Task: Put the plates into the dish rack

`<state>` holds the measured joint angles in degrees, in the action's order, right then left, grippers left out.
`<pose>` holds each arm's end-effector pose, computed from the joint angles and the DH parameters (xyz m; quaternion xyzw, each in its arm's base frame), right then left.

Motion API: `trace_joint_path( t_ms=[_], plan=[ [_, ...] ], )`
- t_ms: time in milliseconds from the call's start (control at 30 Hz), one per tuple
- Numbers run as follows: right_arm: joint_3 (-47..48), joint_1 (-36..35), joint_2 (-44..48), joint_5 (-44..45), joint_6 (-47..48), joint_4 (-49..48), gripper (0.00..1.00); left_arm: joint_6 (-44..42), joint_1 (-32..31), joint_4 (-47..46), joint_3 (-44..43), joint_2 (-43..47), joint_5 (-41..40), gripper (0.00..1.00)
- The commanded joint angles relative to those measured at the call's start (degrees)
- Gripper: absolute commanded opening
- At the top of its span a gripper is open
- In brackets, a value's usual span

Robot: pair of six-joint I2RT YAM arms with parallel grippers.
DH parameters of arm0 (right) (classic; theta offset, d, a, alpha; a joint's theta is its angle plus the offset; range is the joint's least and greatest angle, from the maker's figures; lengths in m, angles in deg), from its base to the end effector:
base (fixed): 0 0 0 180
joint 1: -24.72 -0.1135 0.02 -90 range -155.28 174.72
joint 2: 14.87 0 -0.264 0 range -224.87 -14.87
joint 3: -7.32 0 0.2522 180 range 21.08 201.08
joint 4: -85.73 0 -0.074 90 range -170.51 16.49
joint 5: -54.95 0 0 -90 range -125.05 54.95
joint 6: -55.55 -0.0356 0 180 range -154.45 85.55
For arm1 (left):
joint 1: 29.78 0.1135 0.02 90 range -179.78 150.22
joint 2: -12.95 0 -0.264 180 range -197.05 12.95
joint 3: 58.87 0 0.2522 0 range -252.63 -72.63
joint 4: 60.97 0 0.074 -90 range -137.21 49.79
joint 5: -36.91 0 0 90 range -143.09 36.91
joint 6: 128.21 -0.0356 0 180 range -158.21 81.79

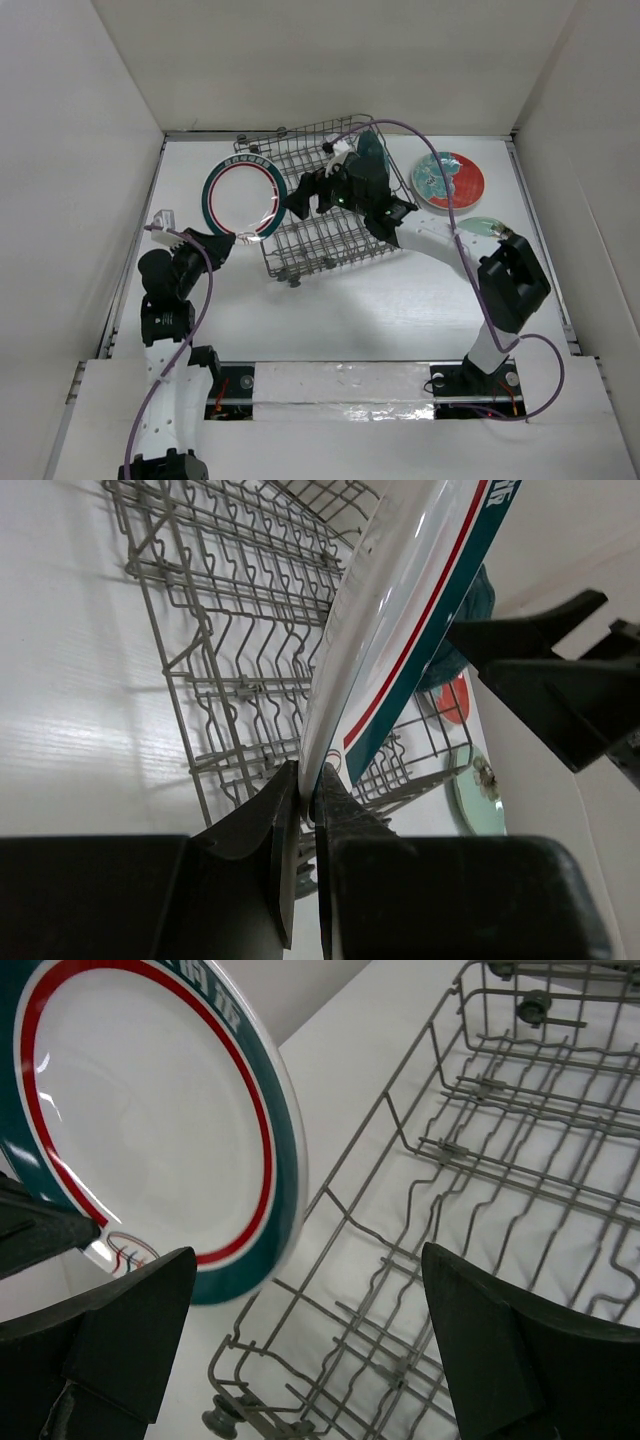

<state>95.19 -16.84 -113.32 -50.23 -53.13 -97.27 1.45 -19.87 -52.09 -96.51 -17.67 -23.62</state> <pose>0.3037 0.2817 0.3140 -0.2332 0.7136 0.4137 0.5150 0.1489 0.0082 0.2754 -0.1307 0.7050 -0.3493 0.6032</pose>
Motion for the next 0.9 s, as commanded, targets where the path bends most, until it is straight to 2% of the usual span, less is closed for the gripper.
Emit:
trace_joint_path(
  t_ms=[0,100,200,300,333,400,433,533,633,667,700,767,800,867],
  plan=[
    [6.21,-0.1,-2.25,-6.26,0.31,-3.2,1.0,-2.13,-2.34,-5.92,-2.31,1.08,0.85,0.0],
    [7.81,0.51,-3.85,-5.74,0.22,-2.05,1.0,-2.65,-5.15,-6.1,-2.84,0.9,0.85,0.0],
    [6.49,1.13,-3.59,-6.87,-1.18,-4.95,0.99,-3.18,-7.09,-5.49,-3.63,1.17,0.85,0.0],
    [4.56,1.75,-2.89,-7.85,-1.89,-7.85,0.93,-2.66,-8.15,-5.83,-3.81,1.08,0.85,0.0],
    [3.86,1.75,-2.36,-8.37,-1.98,-9.51,0.8,-2.05,-8.15,-6.53,-3.72,1.17,0.85,0.0],
    [1.31,2.36,-1.57,-10.73,-3.29,-11.8,0.62,-1.95,-8.86,-6.89,-3.54,1.17,0.85,0.0],
    [0.17,3.06,-1.04,-11.36,-3.9,-13.2,0.37,-2.13,-8.86,-6.28,-3.54,1.17,0.85,0.0],
    [-4.14,4.2,1.42,-12.94,-6.54,-18.3,0.0,-4.14,-8.86,-2.7,-4.07,0.47,0.85,0.0],
    [-5.9,4.73,4.4,-11.46,-6.73,-17.7,0.0,-6.7,-8.86,-0.04,-5.39,-0.15,0.85,0.21],
    [-5.73,4.73,5.37,-10.15,-6.38,-15.26,0.0,-7.05,-8.86,0.14,-5.65,-0.06,0.85,0.38],
    [-5.2,5.34,7.38,-6.57,-5.07,-12.98,0.0,-8.18,-9.47,0.66,-6.17,0.2,0.85,0.45],
    [-2.05,5.35,9.32,-1.02,-3.04,-4.81,0.0,-10.73,-9.47,4.87,-8.72,0.64,0.85,0.57],
    [-0.64,5.35,10.12,5.71,-0.77,-1.82,0.0,-11.96,-10.78,7.15,-9.51,1.51,0.85,0.58],
    [3.49,4.83,11.62,12.95,1.44,5.72,0.0,-14.69,-11.32,10.76,-10.84,2.83,0.85,0.62]
  ],
)
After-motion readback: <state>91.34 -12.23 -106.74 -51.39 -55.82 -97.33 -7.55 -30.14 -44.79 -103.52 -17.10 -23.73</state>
